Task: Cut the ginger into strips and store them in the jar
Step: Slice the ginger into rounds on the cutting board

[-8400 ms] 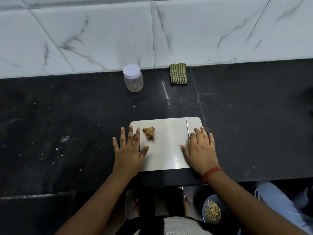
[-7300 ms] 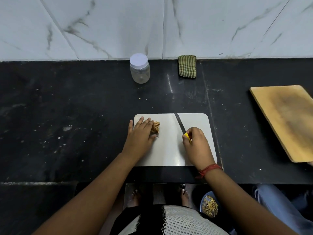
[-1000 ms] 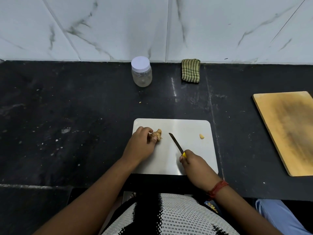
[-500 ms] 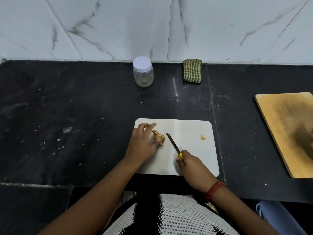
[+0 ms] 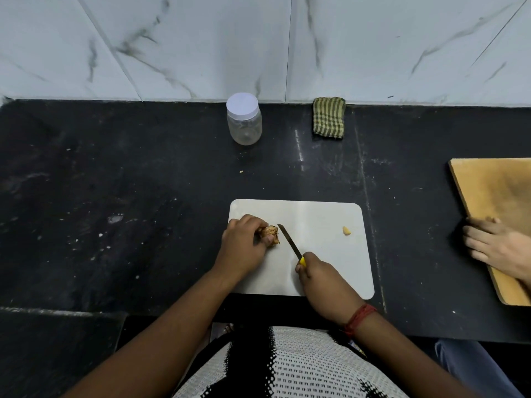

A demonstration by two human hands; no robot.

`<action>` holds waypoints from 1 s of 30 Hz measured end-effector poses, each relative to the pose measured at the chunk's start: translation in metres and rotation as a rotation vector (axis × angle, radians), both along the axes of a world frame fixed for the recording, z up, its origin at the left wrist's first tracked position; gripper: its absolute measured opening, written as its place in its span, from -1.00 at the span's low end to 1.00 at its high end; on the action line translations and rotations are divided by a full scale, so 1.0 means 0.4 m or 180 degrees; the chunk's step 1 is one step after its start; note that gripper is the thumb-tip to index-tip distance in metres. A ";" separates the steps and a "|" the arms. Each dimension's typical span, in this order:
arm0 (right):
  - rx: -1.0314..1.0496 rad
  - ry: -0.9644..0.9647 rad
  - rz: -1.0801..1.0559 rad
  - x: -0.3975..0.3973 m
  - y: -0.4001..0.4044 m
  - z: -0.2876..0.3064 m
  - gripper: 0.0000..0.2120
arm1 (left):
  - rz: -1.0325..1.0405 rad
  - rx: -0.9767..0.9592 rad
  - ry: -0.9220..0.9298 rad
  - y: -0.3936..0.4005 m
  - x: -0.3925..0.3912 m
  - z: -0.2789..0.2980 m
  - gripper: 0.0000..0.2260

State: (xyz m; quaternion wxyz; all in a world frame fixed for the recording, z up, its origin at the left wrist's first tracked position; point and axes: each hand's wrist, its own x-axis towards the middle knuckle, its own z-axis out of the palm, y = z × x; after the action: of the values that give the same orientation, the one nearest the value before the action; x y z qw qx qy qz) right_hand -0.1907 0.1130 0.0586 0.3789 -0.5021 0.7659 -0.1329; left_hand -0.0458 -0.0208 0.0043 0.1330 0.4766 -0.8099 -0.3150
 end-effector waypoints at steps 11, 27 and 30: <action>0.0000 0.0086 0.0155 0.017 -0.025 -0.002 -0.90 | 0.0050 -0.0038 0.0041 -0.002 -0.004 -0.002 -0.82; 0.0129 0.0327 0.0420 0.040 -0.039 -0.007 -0.80 | 0.0104 -0.0071 -0.0055 0.006 -0.009 0.002 -0.86; 0.0246 0.0394 0.0378 0.042 -0.061 -0.008 -0.79 | 0.0157 -0.0068 -0.0061 0.007 -0.014 0.002 -0.88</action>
State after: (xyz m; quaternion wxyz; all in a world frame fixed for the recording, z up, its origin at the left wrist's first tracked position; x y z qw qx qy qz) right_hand -0.1739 0.0887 0.0553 0.3571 -0.5390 0.7613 -0.0493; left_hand -0.0513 -0.0181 0.0052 0.1381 0.4980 -0.8024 -0.2985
